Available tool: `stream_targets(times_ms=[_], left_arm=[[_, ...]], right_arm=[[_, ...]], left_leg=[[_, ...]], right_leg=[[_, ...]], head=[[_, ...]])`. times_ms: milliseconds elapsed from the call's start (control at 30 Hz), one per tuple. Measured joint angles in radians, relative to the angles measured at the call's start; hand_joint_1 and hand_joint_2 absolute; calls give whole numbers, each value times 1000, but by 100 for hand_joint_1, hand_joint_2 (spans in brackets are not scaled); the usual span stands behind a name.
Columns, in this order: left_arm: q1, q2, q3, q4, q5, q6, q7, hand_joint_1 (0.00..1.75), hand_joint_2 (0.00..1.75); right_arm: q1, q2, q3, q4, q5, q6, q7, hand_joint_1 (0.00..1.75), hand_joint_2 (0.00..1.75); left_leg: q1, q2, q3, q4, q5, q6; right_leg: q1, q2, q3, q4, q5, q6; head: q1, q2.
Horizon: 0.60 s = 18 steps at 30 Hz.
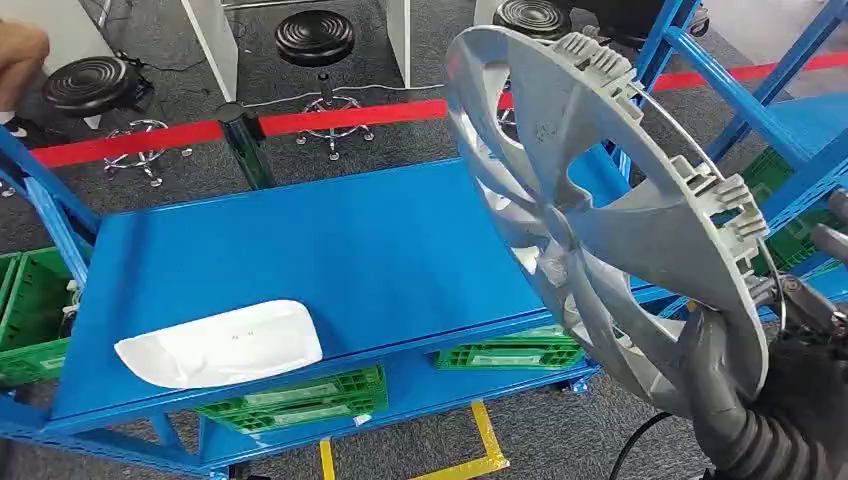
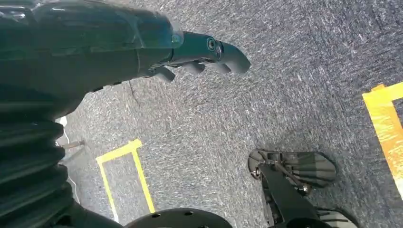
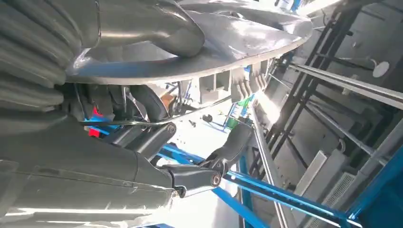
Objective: Take the parts from the cabinet and place them on the table.
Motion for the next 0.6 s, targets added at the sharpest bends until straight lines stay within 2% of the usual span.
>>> stream_targets(times_ms=[167, 300, 367, 600], left_arm=[[0, -1, 0, 0, -2, 0, -1, 0, 175], [0, -1, 0, 0, -3, 0, -5, 0, 175], [0, -1, 0, 0, -3, 0, -8, 0, 175], [0, -4, 0, 0, -4, 0, -16, 0, 175]], right_arm=[[-1, 0, 0, -5, -25, 2, -9, 175, 175], [-9, 0, -1, -5, -222, 19, -80, 175, 175], [-14, -1, -3, -5, -272, 27, -106, 175, 175], [-17, -2, -24, -5, -349, 48, -147, 175, 175]], left_leg=[[0, 0, 0, 0, 0, 0], [0, 0, 0, 0, 0, 0], [0, 0, 0, 0, 0, 0], [0, 0, 0, 0, 0, 0]], right_leg=[[0, 0, 0, 0, 0, 0], [0, 0, 0, 0, 0, 0], [0, 0, 0, 0, 0, 0], [0, 0, 0, 0, 0, 0]], head=[[0, 0], [0, 0], [0, 0], [0, 0]])
